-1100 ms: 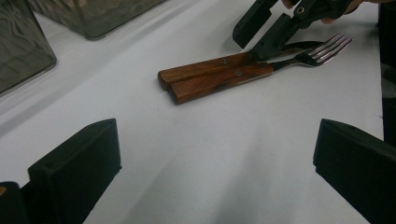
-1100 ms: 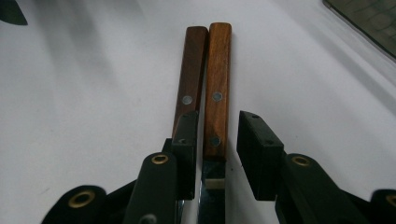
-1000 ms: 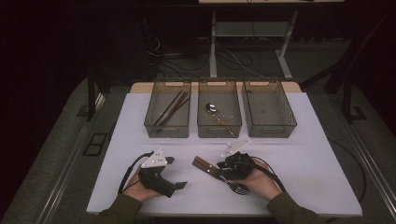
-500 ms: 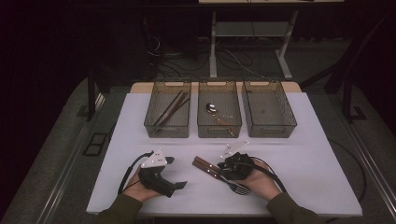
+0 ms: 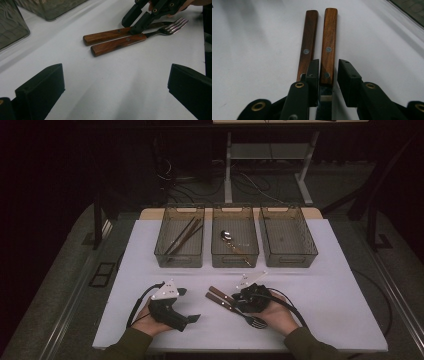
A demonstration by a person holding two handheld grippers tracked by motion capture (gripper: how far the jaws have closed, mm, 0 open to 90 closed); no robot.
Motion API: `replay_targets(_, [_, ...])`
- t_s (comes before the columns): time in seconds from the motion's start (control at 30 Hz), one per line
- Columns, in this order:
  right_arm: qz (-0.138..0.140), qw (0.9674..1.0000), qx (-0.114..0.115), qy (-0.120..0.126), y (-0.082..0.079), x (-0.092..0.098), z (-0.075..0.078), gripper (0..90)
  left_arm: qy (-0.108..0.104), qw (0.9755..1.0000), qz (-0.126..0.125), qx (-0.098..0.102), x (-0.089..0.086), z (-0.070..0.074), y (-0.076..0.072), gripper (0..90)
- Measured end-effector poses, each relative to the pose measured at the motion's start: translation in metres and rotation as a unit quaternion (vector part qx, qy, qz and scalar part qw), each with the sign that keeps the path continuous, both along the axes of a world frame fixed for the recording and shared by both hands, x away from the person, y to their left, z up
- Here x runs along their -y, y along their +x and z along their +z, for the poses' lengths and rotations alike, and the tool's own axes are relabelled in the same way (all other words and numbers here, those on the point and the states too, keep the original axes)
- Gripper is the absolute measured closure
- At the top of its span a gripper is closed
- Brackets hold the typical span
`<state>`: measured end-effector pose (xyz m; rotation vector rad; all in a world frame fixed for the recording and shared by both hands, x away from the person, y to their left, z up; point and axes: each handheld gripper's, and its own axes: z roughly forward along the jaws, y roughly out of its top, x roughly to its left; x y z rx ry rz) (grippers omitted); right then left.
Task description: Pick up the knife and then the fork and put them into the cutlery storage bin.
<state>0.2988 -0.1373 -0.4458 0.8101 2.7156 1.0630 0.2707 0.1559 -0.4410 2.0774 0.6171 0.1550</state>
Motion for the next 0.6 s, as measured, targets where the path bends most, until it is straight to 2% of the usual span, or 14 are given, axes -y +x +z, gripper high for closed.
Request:
replay_targets(0.2, [0.001,0.9999,0.011,-0.004,-0.0032,-0.0008,-0.001,70.8,0.001,1.0,0.0,0.0,0.0005,-0.0003,-0.0001,0.0])
replay_targets(0.6, [-0.003,0.9998,0.019,0.009,-0.0043,0.003,-0.0042,76.1,0.002,1.0,-0.002,-0.001,0.0019,-0.0006,-0.0006,0.0])
